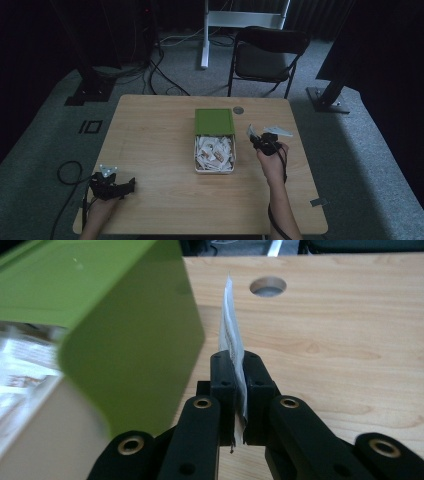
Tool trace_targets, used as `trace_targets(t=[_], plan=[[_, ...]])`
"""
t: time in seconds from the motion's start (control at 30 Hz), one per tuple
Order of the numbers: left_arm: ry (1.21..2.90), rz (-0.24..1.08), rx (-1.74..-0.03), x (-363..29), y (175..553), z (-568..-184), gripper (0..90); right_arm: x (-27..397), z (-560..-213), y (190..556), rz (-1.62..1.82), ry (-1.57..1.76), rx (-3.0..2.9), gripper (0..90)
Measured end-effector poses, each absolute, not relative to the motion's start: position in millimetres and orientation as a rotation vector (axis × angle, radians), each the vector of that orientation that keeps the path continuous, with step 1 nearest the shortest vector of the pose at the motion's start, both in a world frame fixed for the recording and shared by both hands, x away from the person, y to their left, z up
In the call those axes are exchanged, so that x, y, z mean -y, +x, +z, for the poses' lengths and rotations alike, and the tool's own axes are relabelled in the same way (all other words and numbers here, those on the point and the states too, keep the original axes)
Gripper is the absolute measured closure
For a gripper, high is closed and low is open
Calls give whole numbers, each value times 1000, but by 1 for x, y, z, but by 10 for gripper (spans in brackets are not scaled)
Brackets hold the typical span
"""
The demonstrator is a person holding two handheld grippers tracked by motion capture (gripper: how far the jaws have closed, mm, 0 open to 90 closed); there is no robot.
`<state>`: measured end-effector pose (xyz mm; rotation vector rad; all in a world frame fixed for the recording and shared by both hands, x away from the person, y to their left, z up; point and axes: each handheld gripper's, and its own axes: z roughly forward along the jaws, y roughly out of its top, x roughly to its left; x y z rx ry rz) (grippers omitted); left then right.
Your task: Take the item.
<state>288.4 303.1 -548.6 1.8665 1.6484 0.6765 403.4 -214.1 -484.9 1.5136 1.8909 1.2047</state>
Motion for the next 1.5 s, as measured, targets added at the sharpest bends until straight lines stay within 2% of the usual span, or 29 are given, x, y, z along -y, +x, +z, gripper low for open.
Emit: trace_targets(t=[0.53,0.87,1.13,1.4,1.47,1.5], plan=[[1867,676,-1648,-303,288,-549,27,201,-522,439,1157,1599,-1920,864],[1865,677,-1648,-303,288,-549,27,201,-536,446,1098,1650,-1929,839],[1866,676,-1648,-303,288,-549,28,209,-539,445,1052,1629,-1916,625],[1866,677,-1648,-303,288,-549,28,220,-539,440,997,1661,-1896,300],[1866,677,-1648,-303,288,-549,28,222,-539,439,1003,1663,-1884,274],[1865,676,-1648,-303,288,-549,28,225,-539,436,1029,1682,-1851,208]])
